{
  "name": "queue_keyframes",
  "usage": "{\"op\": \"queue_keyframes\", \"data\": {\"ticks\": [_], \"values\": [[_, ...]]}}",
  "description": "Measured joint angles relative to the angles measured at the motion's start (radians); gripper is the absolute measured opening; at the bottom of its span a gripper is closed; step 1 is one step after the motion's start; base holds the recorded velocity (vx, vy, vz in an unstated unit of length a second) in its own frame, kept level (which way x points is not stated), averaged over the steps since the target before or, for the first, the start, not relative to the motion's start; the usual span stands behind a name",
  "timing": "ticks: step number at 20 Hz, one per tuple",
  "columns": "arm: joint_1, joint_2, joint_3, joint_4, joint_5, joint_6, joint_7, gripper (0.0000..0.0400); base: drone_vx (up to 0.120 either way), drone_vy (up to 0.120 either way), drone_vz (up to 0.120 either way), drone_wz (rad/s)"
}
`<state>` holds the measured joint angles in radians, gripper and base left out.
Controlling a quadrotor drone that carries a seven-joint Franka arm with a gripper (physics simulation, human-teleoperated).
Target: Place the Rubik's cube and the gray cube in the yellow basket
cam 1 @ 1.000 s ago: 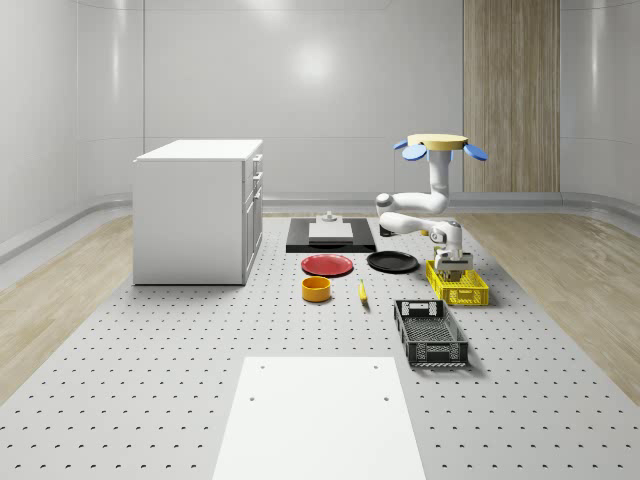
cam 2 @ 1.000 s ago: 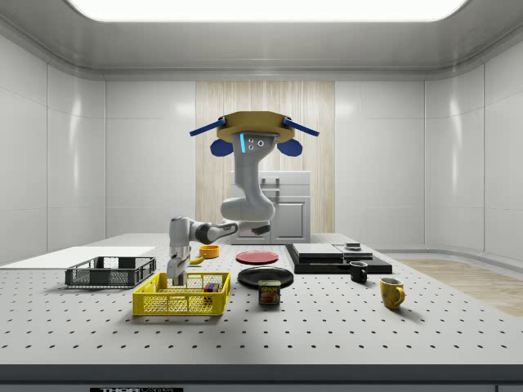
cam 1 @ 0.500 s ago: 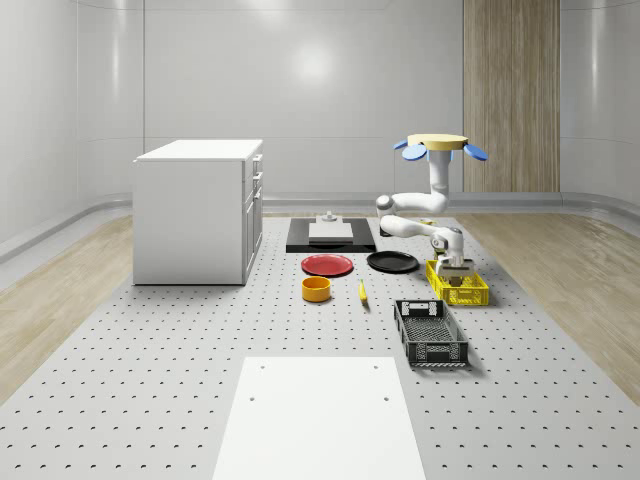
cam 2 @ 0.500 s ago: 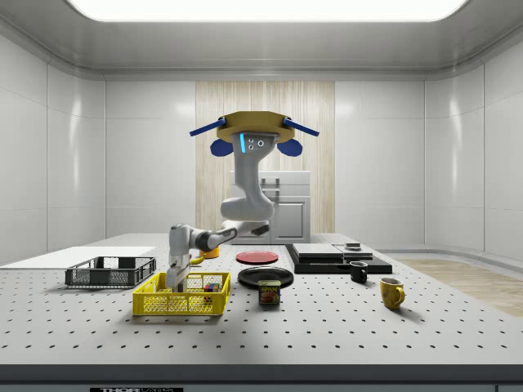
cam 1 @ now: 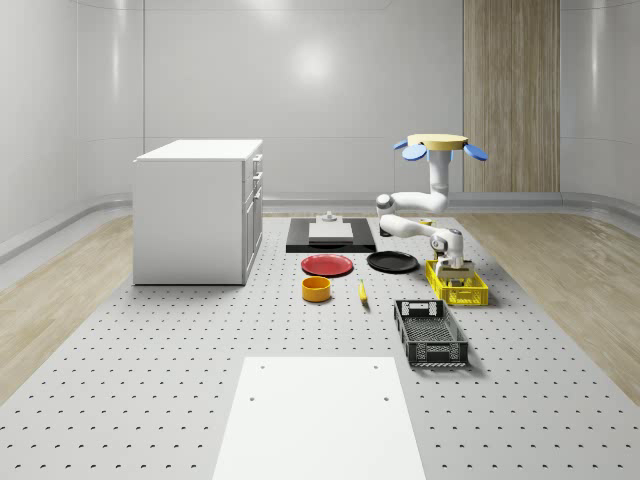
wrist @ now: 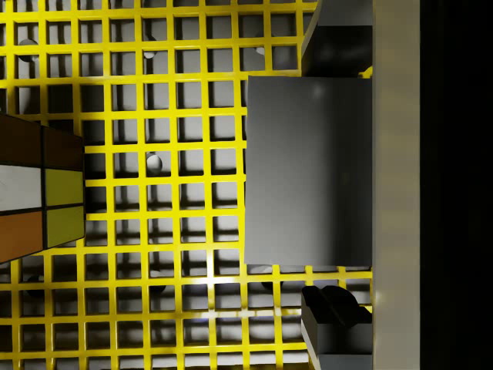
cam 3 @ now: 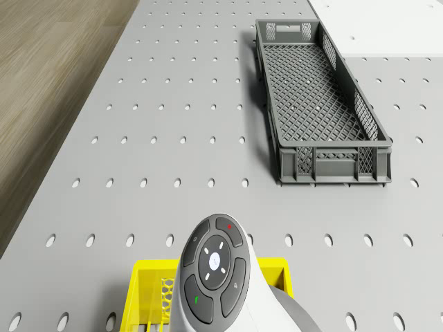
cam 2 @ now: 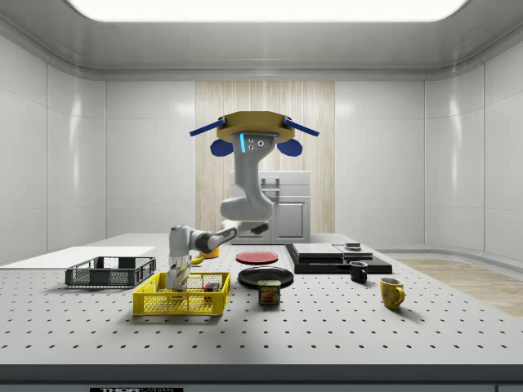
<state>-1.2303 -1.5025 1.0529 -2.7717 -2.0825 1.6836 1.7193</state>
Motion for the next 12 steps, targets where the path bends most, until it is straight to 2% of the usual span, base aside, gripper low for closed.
{"op": "queue_keyframes", "data": {"ticks": [12], "values": [[0.052,0.001,0.177,-0.07,0.167,-0.081,-0.034,0.0399,0.0,0.0,0.0,0.0]]}}
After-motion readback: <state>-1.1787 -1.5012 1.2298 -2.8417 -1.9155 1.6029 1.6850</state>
